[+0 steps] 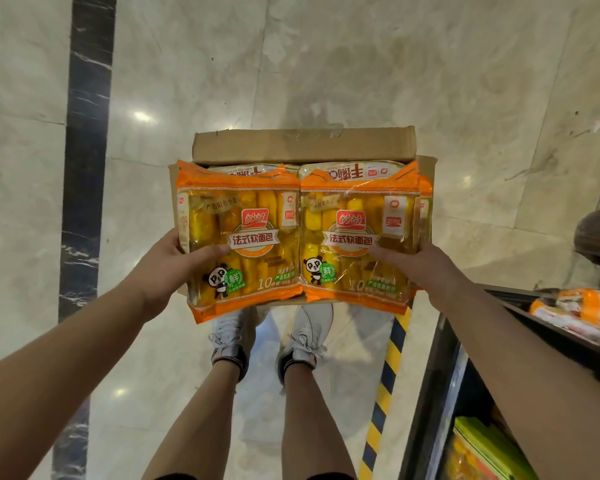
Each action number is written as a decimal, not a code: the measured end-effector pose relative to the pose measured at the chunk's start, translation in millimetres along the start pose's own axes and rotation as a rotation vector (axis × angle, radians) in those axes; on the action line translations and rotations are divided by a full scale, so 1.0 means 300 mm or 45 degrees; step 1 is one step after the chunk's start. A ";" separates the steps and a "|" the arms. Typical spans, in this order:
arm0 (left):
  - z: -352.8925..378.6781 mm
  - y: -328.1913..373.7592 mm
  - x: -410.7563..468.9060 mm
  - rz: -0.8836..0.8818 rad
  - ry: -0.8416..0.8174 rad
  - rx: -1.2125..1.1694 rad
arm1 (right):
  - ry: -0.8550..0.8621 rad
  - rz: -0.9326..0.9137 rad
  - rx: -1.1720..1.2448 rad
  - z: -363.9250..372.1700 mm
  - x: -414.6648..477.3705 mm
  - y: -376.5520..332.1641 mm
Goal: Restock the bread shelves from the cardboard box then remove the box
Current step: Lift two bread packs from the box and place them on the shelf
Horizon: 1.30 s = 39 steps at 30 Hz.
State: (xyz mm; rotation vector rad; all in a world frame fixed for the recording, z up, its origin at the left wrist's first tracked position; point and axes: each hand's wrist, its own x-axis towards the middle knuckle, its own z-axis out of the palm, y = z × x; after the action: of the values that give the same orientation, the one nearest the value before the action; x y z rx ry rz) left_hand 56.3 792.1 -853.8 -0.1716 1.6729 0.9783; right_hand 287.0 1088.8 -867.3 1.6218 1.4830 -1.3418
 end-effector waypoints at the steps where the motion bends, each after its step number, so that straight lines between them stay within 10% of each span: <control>1: -0.002 0.016 -0.016 0.009 -0.016 -0.002 | -0.004 -0.016 0.071 -0.004 -0.010 0.010; 39: -0.003 1.094 -1.485 0.802 -0.234 -0.041 | 0.125 -0.892 1.107 -0.683 -1.853 -0.118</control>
State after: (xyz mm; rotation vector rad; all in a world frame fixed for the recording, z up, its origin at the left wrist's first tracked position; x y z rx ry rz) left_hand 26.4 840.4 -303.4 0.4405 1.5652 1.4361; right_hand 376.4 1063.5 -281.2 1.6954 1.7276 -2.6014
